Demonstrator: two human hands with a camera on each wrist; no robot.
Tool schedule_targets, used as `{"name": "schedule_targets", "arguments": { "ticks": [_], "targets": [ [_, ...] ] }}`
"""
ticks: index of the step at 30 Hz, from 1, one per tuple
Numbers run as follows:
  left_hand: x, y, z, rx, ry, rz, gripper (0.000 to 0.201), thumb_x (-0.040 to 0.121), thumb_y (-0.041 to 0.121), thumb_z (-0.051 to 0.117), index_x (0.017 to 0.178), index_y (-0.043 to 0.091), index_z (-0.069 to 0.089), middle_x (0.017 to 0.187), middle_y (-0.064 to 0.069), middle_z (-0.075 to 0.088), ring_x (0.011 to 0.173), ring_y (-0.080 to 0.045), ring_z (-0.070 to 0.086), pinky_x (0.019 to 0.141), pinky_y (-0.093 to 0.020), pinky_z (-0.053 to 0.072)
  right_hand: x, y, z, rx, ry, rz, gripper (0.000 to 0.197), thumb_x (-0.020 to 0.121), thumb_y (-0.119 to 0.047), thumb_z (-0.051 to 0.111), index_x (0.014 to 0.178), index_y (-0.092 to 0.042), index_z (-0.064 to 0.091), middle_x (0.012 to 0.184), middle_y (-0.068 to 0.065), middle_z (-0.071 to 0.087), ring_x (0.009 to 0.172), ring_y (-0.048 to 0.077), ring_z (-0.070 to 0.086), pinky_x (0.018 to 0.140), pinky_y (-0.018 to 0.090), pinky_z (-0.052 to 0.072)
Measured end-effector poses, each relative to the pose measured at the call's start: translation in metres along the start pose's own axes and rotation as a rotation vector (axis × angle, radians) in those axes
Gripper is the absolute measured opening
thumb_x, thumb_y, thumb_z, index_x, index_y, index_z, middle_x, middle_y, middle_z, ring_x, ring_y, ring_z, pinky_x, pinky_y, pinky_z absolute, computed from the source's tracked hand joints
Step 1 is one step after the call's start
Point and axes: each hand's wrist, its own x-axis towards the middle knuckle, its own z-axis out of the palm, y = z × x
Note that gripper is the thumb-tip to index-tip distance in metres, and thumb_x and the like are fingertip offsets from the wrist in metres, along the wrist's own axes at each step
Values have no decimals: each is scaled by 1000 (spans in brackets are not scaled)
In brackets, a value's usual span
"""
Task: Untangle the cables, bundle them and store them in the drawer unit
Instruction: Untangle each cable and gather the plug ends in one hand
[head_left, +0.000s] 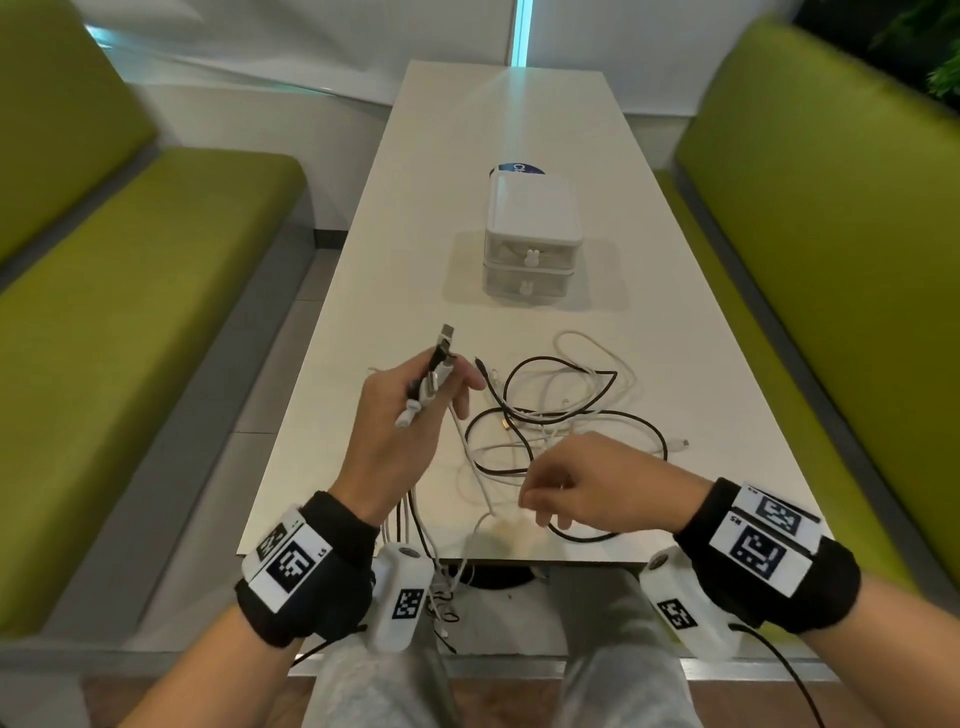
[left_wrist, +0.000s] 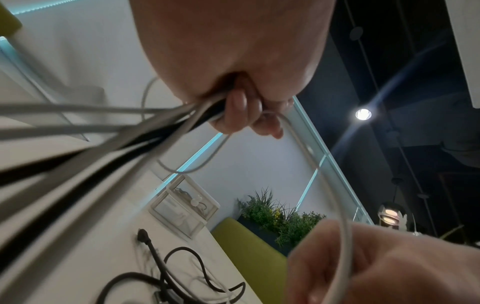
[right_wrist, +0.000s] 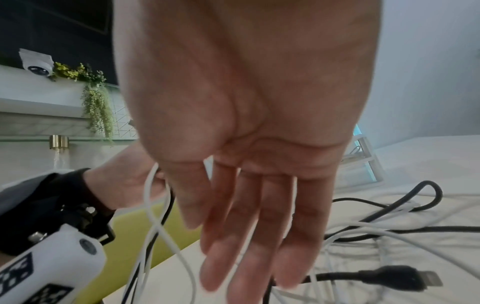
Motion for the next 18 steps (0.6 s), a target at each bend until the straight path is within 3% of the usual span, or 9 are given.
{"name": "schedule_targets", "arguments": {
  "ticks": [3,7,12,15,18],
  "targets": [
    [-5,4,5,-12,-63,25,33,96,24,46,87,-1,66,73,-15,64,49,4,51,53,-4,34,1,3,-2,23,130,29,15,92,-29,57,83,-26,68,74,-9,73,64,8,68,71,29,55],
    [-7,5,9,-76,-58,0,36,95,29,45,85,0,64,75,-5,63,54,5,52,54,-4,36,2,4,-2,46,205,63,16,91,-27,57,79,-27,66,70,-9,72,61,4,66,72,33,56],
    [-3,3,7,-177,11,-69,33,100,29,47,74,19,66,63,1,51,45,-3,36,45,-14,29,7,10,-4,13,286,141,16,92,-23,54,94,-28,68,76,-11,70,66,0,64,66,18,48],
    [-3,8,8,-251,31,-103,34,94,35,46,69,22,65,59,3,46,43,-4,30,41,-18,24,15,16,-3,-35,365,152,19,94,-23,51,104,-26,68,93,-12,67,74,2,57,61,9,37],
    [-2,10,8,-280,42,-121,35,90,39,45,68,22,65,56,2,44,41,-3,28,39,-19,23,29,23,-1,-120,407,161,22,96,-21,49,111,-21,65,105,-6,65,85,8,55,63,14,36]
  ]
}}
